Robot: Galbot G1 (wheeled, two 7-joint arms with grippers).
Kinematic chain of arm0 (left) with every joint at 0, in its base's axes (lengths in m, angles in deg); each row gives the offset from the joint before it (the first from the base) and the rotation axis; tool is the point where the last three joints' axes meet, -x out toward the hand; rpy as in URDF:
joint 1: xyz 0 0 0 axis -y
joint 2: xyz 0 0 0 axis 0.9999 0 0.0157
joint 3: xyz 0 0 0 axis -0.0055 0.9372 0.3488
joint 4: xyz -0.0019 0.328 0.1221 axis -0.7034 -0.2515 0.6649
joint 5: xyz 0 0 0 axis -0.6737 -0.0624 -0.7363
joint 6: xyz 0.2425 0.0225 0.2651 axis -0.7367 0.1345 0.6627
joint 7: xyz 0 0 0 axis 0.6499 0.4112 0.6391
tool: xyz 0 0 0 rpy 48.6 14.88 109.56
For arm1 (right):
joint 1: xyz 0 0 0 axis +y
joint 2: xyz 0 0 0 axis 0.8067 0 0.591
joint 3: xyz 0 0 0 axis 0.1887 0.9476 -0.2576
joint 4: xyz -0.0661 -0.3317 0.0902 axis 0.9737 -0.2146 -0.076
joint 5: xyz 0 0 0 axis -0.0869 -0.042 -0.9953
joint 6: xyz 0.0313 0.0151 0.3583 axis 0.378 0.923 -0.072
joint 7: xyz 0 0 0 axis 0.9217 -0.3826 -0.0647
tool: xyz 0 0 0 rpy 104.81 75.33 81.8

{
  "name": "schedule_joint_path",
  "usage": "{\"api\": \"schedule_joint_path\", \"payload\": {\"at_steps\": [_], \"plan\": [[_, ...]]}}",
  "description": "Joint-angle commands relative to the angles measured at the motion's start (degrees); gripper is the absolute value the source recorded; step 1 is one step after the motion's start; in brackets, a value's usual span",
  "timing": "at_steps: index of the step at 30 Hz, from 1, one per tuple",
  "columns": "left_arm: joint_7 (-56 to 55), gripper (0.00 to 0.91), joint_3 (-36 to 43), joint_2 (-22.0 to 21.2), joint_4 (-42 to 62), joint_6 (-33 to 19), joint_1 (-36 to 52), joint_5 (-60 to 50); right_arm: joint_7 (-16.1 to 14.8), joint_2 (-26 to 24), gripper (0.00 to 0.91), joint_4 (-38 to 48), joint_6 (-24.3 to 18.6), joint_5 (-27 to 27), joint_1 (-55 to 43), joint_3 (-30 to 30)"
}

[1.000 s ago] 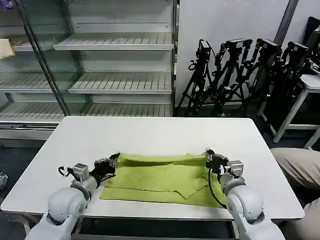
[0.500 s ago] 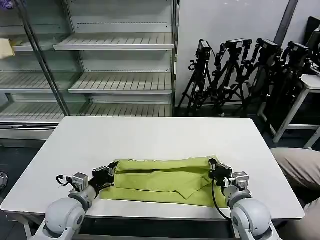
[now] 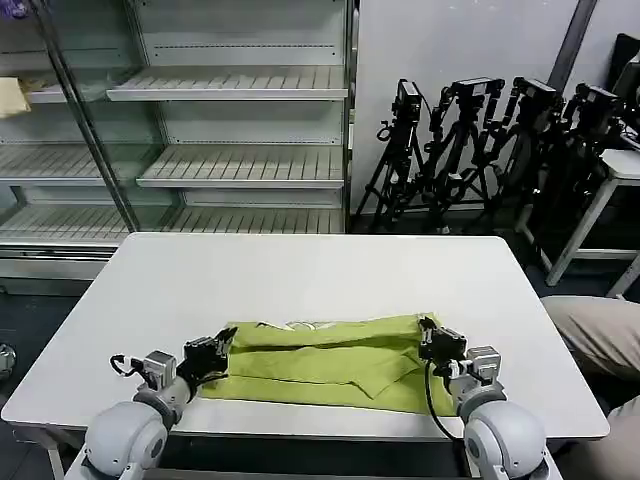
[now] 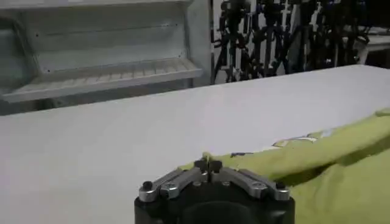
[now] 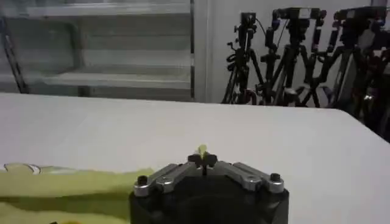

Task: Fold and organize the clothes.

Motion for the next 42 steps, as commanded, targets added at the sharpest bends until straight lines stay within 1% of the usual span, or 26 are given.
{"api": "schedule_joint_path", "payload": {"at_steps": [1,7,16,17,18,19,20,23,26,31,38,42], "plan": [[0.02,0.01,-0.11,0.2,-0.58,0.11,-0.43,0.5,0.03,-0.12,0.0,-1.25,0.04,0.25,0.63,-0.08],[0.1,0.01,-0.22,0.07,-0.83,0.33,-0.77,0.95,-0.15,-0.05,0.0,-1.49,0.04,0.58,2.13,-1.08],[0.32,0.02,-0.19,0.23,-0.76,0.48,-1.47,0.2,-0.45,0.61,0.0,-0.45,-0.02,0.82,2.62,-0.63],[0.5,0.05,-0.17,0.24,-0.85,0.48,-1.65,0.03,-0.47,0.73,0.333,-0.35,-0.01,0.91,2.65,-0.59],[0.55,0.514,-0.13,0.25,-0.93,0.53,-1.8,-0.15,-0.55,0.76,0.907,-0.21,-0.01,1.01,2.63,-0.55],[0.55,0.907,-0.03,0.23,-1.05,0.81,-1.95,-0.34,-0.72,0.73,0.907,-0.07,0.01,1.35,2.62,-0.54],[0.37,0.907,-0.02,0.2,-1.2,1.48,-2.1,-0.56,-0.63,0.7,0.907,0.02,0.02,1.89,2.64,-0.52],[0.61,0.907,-0.72,-0.13,-0.92,1.49,-2.47,-1.13,-1.74,0.66,0.907,0.31,0.01,4.18,3.11,-1.07],[-0.18,0.907,-2.05,-1.57,-1.0,0.73,-2.61,-0.09,-2.49,1.03,0.907,-0.66,-0.03,4.1,4.57,-2.4],[-2.46,0.907,-3.87,-3.74,-4.35,-1.99,-3.59,6.22,-3.16,0.87,0.907,-4.05,-0.1,3.75,7.98,-6.01],[-6.72,0.907,-3.49,-5.75,-6.91,-1.7,-6.4,7.75,-3.91,0.24,0.907,-9.32,-0.21,2.55,13.2,-11.14],[-8.46,0.907,-2.46,-7.15,-5.57,-1.62,-7.31,7.69,-4.04,0.25,0.907,-11.08,-0.27,2.38,14.17,-12.75]]}}
